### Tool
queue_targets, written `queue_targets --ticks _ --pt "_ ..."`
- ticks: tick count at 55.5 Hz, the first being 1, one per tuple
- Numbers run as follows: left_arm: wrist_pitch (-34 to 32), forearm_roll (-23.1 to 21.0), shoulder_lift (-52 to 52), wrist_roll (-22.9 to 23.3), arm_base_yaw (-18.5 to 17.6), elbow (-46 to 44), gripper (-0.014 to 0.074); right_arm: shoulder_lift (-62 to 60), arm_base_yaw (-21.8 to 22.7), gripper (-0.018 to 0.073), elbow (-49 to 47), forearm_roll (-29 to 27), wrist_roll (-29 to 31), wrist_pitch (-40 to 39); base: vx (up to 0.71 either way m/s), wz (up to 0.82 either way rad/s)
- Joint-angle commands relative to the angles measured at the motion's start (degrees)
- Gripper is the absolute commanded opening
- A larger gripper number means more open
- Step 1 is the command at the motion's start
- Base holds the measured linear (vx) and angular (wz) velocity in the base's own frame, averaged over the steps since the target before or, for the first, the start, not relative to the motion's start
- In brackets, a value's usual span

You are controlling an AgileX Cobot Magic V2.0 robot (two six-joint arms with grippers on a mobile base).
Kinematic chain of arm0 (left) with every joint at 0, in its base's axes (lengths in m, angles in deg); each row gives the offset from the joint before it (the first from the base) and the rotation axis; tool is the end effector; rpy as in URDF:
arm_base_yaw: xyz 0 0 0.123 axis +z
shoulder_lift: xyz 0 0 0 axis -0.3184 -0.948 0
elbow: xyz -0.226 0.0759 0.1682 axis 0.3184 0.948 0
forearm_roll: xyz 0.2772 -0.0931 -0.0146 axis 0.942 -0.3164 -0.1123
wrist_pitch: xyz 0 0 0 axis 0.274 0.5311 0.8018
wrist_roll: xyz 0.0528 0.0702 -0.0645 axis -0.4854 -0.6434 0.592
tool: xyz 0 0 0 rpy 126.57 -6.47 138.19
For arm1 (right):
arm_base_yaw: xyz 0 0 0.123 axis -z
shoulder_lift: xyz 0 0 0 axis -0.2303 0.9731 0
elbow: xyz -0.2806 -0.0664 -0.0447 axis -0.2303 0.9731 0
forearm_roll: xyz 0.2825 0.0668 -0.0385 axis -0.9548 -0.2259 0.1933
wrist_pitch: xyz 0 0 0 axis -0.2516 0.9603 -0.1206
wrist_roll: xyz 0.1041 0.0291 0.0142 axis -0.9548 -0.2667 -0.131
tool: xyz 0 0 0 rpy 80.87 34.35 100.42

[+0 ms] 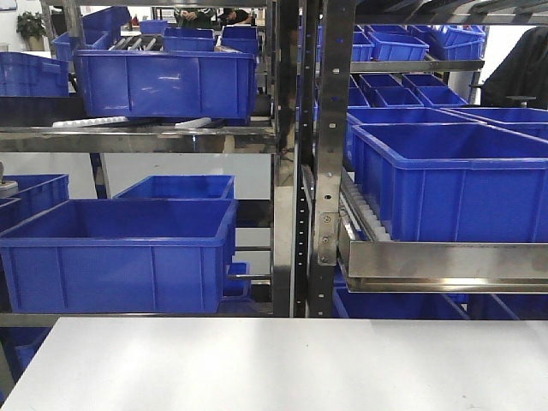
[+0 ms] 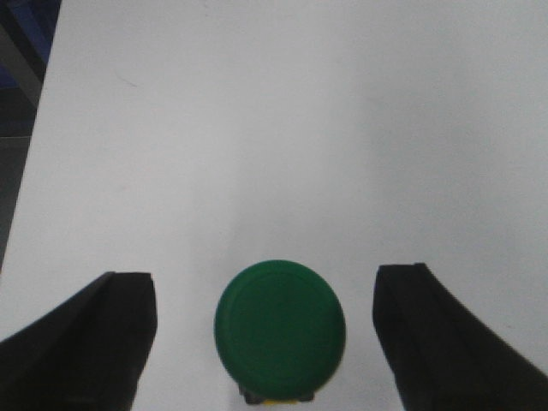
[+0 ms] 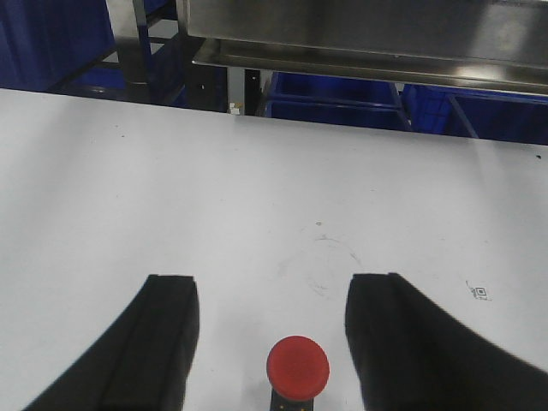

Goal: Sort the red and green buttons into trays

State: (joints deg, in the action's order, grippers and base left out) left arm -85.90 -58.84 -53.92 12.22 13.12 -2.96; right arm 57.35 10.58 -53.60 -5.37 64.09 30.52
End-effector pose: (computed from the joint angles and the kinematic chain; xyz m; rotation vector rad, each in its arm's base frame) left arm 0.2472 -0.0211 0.1042 0.0330 2.3195 -0.0512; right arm 0.1912 0.0085 0.2354 -0.1060 2.0322 -0.0139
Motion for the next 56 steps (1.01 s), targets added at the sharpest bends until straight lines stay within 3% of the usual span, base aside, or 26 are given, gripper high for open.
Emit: queue_targets --ticks 1,8,35,42,52,55,56 --pt "-6.9 -5.3 -0.5 -3.7 0.1 -1.6 0.0614 0.2 0.0 0.0456 -1.9 0.6 0.1 -4.8 0.0 0.0" --pt "-8.4 -7.5 -3.6 -6.6 0.1 -1.6 0.0605 0.2 0.0 0.0456 -1.9 0.6 0.1 -4.7 0.0 0.0" --pt "-17.0 -7.4 -13.9 -6.4 0.1 -1.6 0.0554 0.2 0.0 0.0456 -1.9 0.5 0.1 -4.7 0.0 0.0" --pt "-17.8 -7.4 -16.0 -6.4 0.1 -1.6 0.0533 0.2 0.1 0.0456 -1.9 -1.0 -2.5 -0.3 0.0 0.0" --pt "-18.2 -7.4 -17.0 -6.4 0.1 -1.6 0.0414 5.0 3.0 0.0456 -2.6 -0.3 -9.2 4.4 0.0 0.0" --pt "-18.3 -7.4 -17.0 -6.4 0.1 -1.6 0.0353 7.2 4.4 0.0456 -3.7 -0.3 -10.2 6.1 0.0 0.0" --pt "-18.3 -7.4 -17.0 -6.4 0.1 -1.6 0.0278 10.4 6.1 0.0457 -5.8 -0.1 -10.3 8.4 0.0 0.0"
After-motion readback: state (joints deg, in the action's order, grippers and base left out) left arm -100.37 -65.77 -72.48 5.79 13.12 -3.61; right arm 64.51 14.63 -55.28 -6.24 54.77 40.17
